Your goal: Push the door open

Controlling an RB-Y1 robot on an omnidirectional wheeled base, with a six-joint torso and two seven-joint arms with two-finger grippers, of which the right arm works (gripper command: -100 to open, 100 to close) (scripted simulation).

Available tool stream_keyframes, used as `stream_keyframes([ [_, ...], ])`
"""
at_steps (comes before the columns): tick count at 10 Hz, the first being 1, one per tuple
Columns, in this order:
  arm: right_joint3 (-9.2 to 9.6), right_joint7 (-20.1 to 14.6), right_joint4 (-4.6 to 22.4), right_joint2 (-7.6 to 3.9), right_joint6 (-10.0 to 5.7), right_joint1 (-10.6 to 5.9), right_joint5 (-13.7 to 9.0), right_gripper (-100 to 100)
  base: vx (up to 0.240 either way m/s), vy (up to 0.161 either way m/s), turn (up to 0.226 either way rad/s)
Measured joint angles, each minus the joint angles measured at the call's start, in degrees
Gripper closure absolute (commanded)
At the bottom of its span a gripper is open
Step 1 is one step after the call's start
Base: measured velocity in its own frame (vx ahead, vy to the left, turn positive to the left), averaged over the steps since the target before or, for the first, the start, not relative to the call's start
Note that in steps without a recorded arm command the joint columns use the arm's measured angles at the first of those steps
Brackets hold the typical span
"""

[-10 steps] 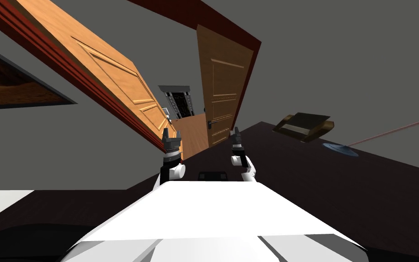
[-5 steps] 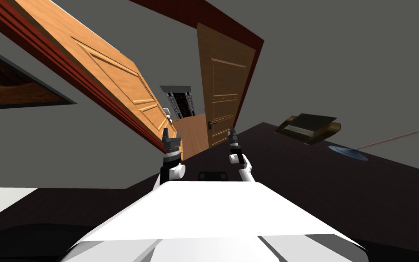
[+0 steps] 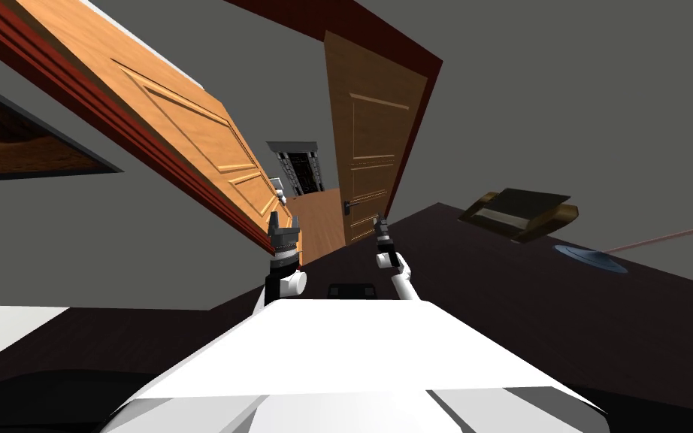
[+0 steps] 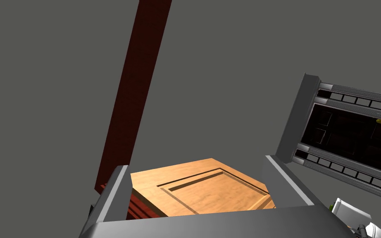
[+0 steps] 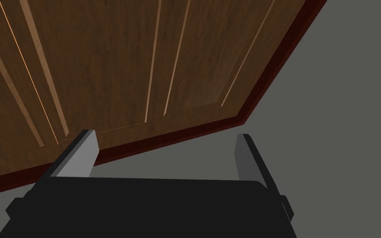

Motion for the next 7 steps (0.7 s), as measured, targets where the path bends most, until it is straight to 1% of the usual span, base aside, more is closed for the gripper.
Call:
stream_keyframes([
  [2,0.04,-0.1,3.4,-0.18,-0.2,-1.98,-0.3,-100,0.043,-0.036,0.045],
  [3,0.17,0.0,5.6,0.07,-0.37,-3.25,-0.3,-100,0.069,-0.059,0.089],
  [4,0.4,0.0,7.6,0.05,-0.46,-4.47,-0.5,-100,0.06,-0.051,0.018],
  [5,0.46,-0.1,8.7,-0.05,-0.04,-5.25,-0.6,-100,0.053,-0.045,0.034],
  [6,0.52,-0.1,10.3,0.02,0.38,-6.61,-0.8,-100,0.042,-0.035,0.031],
  [7,0.62,0.1,11.5,0.23,0.58,-7.2,-0.8,-100,0.051,-0.05,0.051],
])
